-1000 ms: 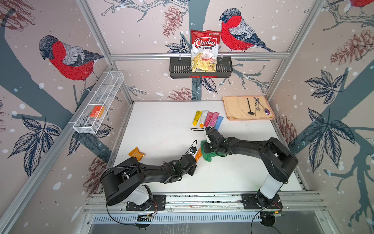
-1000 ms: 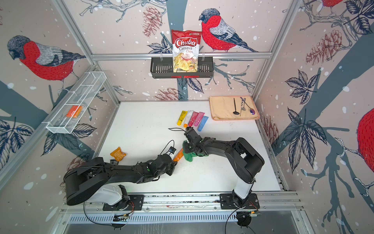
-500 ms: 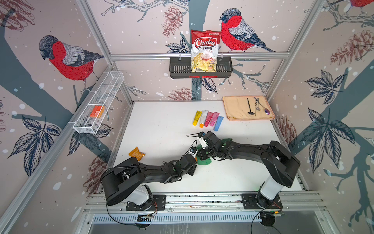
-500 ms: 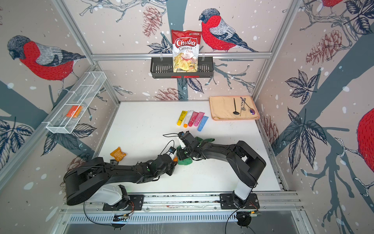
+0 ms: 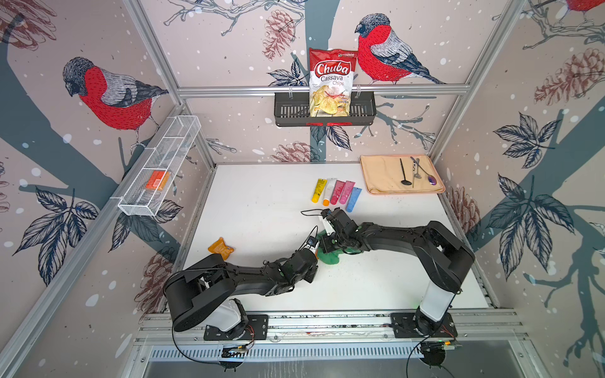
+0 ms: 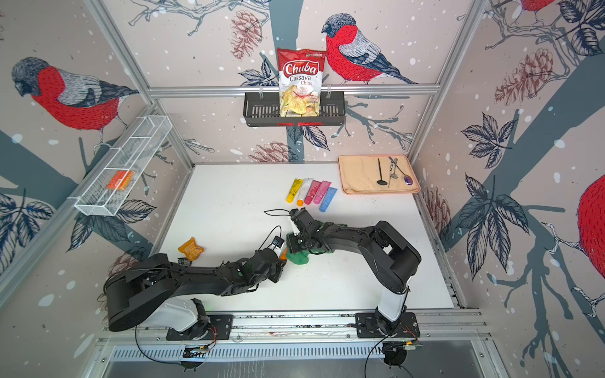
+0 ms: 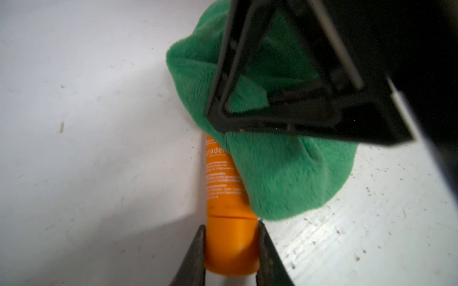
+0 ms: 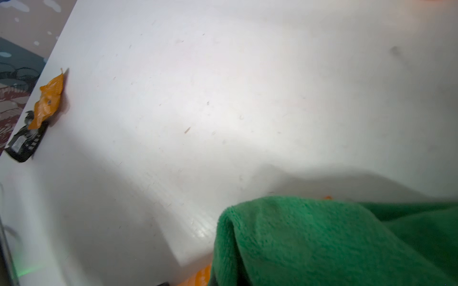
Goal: Wipe the surface of the toothpaste tube
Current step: Wipe the dirt from the toothpaste tube.
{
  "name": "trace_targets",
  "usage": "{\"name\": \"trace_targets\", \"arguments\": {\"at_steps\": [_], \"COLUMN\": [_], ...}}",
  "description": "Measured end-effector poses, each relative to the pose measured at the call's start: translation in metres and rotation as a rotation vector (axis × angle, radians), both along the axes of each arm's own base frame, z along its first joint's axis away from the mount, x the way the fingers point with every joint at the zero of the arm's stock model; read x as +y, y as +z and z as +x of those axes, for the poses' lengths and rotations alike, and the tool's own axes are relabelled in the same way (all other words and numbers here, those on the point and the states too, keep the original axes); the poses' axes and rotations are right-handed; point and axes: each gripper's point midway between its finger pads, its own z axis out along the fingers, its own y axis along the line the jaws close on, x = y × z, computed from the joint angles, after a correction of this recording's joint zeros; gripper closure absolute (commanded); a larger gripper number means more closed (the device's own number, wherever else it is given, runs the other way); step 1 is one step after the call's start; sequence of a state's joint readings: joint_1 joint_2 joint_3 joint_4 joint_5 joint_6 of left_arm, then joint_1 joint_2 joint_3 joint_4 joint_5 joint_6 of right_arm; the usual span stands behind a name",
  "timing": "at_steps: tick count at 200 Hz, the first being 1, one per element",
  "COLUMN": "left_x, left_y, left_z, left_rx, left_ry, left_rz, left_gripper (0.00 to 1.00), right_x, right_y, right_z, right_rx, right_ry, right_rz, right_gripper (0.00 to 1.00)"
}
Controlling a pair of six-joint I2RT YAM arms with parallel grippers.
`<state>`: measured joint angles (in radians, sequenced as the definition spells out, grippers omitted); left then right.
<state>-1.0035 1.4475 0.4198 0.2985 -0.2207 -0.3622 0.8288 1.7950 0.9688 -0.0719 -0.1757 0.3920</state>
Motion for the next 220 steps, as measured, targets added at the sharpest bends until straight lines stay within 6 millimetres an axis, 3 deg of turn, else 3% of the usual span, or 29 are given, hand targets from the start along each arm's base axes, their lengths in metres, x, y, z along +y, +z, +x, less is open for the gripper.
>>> {"name": "trace_targets", "arguments": {"at_steps": [18,44,80,122,141,167,220], "left_x": [-0.001,-0.001,-0.002,-0.002,-0.002,-0.003,-0.004], "left_y": [0.001,0.0,-0.001,-0.001,-0.001,-0.001,-0.001], "left_z": [0.0,-0.002,-0.003,-0.003,-0.004,-0.005,-0.005], "left_rx": [-0.002,0.009,0.012,0.013,0.015,0.02,0.021], "left_ry": [-0.002,-0.013,-0.016,-0.017,-0.019,-0.026,-0.028], "left_rz": [-0.003,-0.003,-0.002,-0.003,-0.004,-0.009,-0.01], "left_gripper": [0.9,0.91,0.91,0.91,0.91,0.91,0.91], "right_x": [-0.021,-0.069,-0.096,-0.056,-0.045,-0.025,0.01], "right_y": [-0.002,-0.01,-0.001,0.062,0.075,0.07,0.029], "right_z": [0.023,0.051,0.054,0.022,0.013,0.0,-0.022], "right_rx": [-0.052,-0.12,-0.163,-0.196,-0.179,-0.115,0.005], "right_ry": [-0.085,-0.233,-0.278,-0.139,-0.09,-0.02,0.08], "right_rz": [-0.053,-0.207,-0.305,-0.065,0.026,0.101,0.123], "right_gripper": [0.99,0.99,0.98,0.99,0.98,0.99,0.98]}}
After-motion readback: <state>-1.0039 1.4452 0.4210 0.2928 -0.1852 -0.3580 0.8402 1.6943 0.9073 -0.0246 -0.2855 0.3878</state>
